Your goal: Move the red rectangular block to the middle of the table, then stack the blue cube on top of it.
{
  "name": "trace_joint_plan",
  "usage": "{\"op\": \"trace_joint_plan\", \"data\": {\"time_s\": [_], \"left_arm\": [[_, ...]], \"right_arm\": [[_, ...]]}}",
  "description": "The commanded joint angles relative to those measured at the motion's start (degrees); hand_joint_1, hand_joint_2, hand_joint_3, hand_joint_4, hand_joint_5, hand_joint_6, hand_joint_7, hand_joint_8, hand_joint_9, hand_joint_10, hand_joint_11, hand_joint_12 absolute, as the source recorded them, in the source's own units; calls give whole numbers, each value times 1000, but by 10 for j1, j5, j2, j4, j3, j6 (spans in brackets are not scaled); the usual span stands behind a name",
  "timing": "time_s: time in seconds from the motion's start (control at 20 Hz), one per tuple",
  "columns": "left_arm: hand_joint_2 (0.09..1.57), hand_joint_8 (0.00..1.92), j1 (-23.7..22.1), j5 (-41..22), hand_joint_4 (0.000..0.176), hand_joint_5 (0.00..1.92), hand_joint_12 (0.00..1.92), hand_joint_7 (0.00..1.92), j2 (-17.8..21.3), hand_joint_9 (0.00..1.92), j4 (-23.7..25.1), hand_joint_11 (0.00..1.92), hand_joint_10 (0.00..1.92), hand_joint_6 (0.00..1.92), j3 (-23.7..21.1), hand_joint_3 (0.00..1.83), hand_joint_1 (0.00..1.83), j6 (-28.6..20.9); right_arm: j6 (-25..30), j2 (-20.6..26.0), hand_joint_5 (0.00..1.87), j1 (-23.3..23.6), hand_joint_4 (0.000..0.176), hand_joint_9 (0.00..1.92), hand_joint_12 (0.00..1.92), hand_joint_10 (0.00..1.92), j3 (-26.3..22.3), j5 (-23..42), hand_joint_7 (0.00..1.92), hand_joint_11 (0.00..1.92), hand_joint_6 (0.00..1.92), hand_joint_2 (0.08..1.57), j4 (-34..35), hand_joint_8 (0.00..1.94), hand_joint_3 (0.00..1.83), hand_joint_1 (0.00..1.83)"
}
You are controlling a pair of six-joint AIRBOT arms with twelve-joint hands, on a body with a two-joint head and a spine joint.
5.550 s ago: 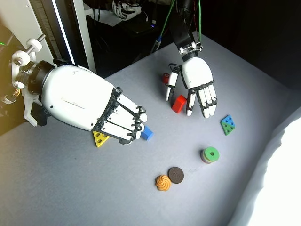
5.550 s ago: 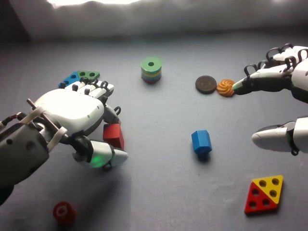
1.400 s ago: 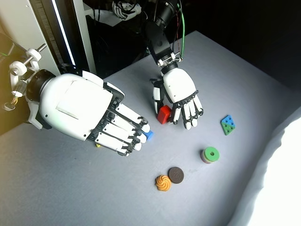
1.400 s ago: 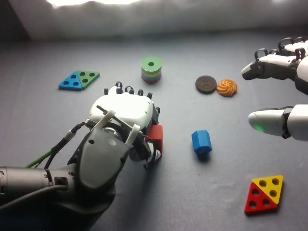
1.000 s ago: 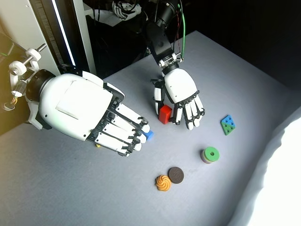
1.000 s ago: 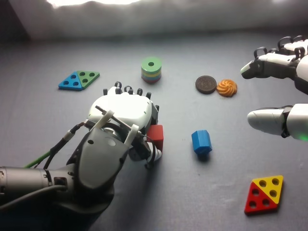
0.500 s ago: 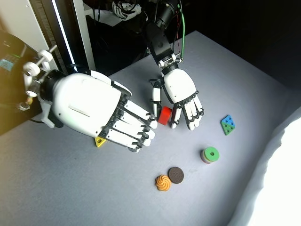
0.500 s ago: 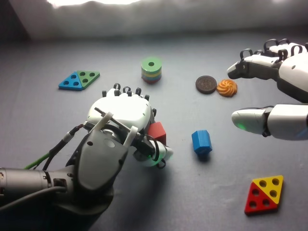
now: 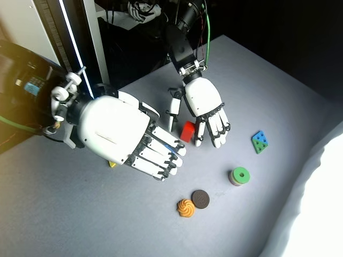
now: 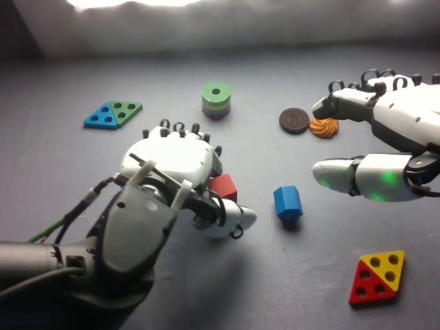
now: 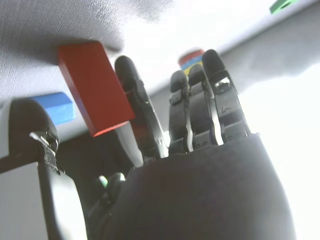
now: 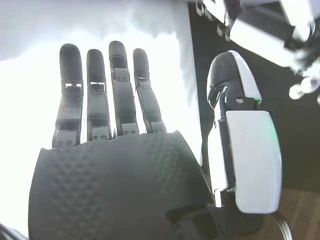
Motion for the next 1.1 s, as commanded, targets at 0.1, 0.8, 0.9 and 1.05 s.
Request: {"op": "trace_joint_plan", "data": {"time_s": [0.1, 0.8, 0.9, 1.05], "left_arm": [[993, 17, -13, -33, 81, 571, 812, 247, 20, 138, 37, 0, 2, 0, -13, 4, 389, 5], [1018, 3, -49, -5, 0, 37, 366, 49, 127, 46, 29, 0, 5, 3, -50, 1, 59, 19], [1011, 7, -43, 1, 0, 27, 303, 41, 150, 35, 31, 0, 8, 6, -54, 0, 26, 19], [1001, 9, -34, 0, 0, 43, 369, 65, 175, 68, 30, 0, 15, 8, -53, 0, 12, 19]], "right_arm": [[-23, -20, 119, 2, 0, 0, 1249, 736, 14, 51, 348, 0, 547, 1204, 13, 7, 2, 270], [-50, -113, 171, -31, 176, 0, 0, 0, 75, 54, 0, 0, 89, 738, 15, 0, 0, 311], [-58, -122, 214, -34, 176, 0, 0, 0, 82, 54, 0, 0, 103, 766, 15, 0, 0, 380], [-75, -134, 284, -37, 176, 0, 0, 0, 96, 57, 0, 0, 126, 764, 15, 0, 0, 505]]}}
